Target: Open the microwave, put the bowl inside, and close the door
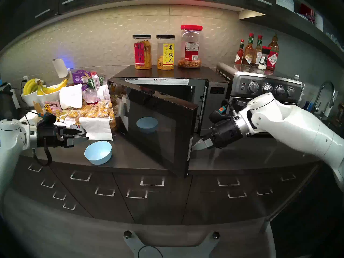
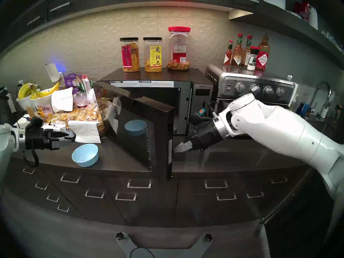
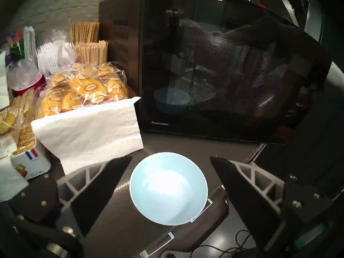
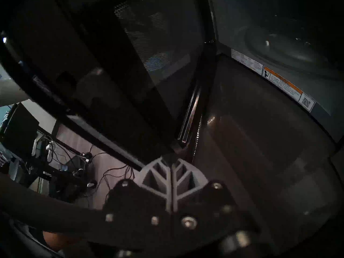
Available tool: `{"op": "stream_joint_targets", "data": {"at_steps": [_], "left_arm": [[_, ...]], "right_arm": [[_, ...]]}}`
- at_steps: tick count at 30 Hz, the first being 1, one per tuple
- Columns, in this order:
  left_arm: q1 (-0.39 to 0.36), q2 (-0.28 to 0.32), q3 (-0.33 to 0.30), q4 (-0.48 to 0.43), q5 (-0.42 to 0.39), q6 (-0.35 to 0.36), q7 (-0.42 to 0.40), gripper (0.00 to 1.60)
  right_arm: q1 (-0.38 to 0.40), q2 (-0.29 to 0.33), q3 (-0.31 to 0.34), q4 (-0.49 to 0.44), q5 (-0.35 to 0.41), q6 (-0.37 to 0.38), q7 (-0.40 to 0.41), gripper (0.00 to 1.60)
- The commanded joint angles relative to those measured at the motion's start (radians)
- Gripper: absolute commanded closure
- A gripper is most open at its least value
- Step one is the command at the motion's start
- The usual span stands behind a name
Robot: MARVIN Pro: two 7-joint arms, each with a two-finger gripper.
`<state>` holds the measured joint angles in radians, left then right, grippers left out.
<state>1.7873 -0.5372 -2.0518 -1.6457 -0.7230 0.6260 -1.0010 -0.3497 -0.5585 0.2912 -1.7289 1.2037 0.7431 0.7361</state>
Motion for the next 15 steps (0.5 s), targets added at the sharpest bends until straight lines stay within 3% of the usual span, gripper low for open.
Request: {"op": "stream_joint_targets", "data": {"at_steps": [1, 15], "left_arm": [[-0.007, 0.005, -0.014, -0.005, -0.002, 0.0, 0.0, 0.0], [-0.007, 0.005, -0.014, -0.005, -0.002, 0.0, 0.0, 0.0]], "right_arm": [[0.023, -0.116, -0.007, 0.012, 0.011, -0.011, -0.036, 1.6], [0.006, -0.246, -0.032, -0.048, 0.052, 0.042, -0.034, 1.6]]}}
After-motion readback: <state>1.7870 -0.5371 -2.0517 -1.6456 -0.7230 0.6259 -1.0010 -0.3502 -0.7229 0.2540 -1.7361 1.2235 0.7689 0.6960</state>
